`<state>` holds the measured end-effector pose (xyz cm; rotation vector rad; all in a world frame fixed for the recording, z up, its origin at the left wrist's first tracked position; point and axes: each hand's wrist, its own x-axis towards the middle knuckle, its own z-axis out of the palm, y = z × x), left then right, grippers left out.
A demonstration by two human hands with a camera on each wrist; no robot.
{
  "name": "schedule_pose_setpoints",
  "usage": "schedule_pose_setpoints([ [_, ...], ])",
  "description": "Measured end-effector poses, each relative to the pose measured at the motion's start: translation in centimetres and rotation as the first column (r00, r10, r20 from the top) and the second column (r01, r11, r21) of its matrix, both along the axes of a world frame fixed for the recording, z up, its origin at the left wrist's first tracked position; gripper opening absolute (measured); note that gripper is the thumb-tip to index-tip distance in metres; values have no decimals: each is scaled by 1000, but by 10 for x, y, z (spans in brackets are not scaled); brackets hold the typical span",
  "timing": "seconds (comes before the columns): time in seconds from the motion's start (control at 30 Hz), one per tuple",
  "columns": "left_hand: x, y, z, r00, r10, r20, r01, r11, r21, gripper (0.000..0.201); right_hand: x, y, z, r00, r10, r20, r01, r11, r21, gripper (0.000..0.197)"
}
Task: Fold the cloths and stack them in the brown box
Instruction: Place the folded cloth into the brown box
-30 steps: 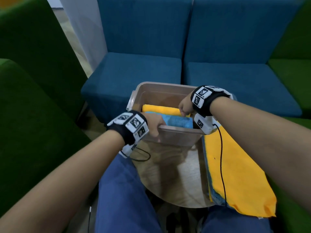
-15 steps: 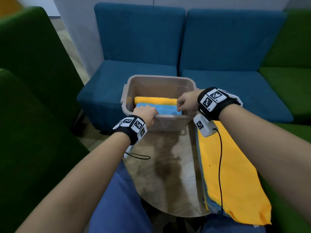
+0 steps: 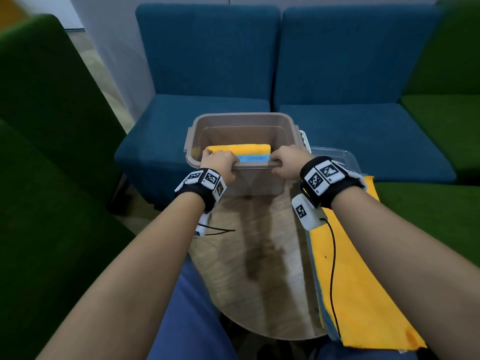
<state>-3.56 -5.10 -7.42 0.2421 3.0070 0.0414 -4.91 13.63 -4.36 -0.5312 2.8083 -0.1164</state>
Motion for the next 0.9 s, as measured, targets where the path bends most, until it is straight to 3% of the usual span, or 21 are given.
schedule_pose_setpoints([
  [0.07,4,2,-4,999,20,-26,-20,1000,18,16,4,-1,-4,999,-13,-40,13,1000,-7,8],
  [0.2,12,5,-13,993,33,-115,-23,996,91,17,14,1,-20,988,-33,-149,23,997,-67,26],
  [0.3,17,7,-21,988,50,-149,-29,990,141,24,24,0,-33,969,-28,-247,9,997,-75,30],
  [0.4,16,6,-21,985,83,-153,-49,976,210,19,32,-2,-41,941,-33,-338,16,998,-55,30],
  [0.6,15,9,-22,985,108,-134,-84,981,173,31,34,0,-43,953,-11,-302,4,1000,-24,39],
  [0.67,22,14,-21,977,126,-172,-97,981,167,34,36,5,-42,958,-20,-286,-15,993,-121,45],
  [0.77,48,25,-27,932,147,-332,-82,976,202,52,50,23,-38,929,-136,-344,-7,923,-385,47],
  [0.83,73,38,-36,914,145,-378,-35,959,283,58,64,43,-42,909,-251,-332,67,875,-480,36],
  [0.9,99,56,-51,936,112,-335,10,940,341,58,78,67,-55,911,-369,-183,251,849,-465,19],
])
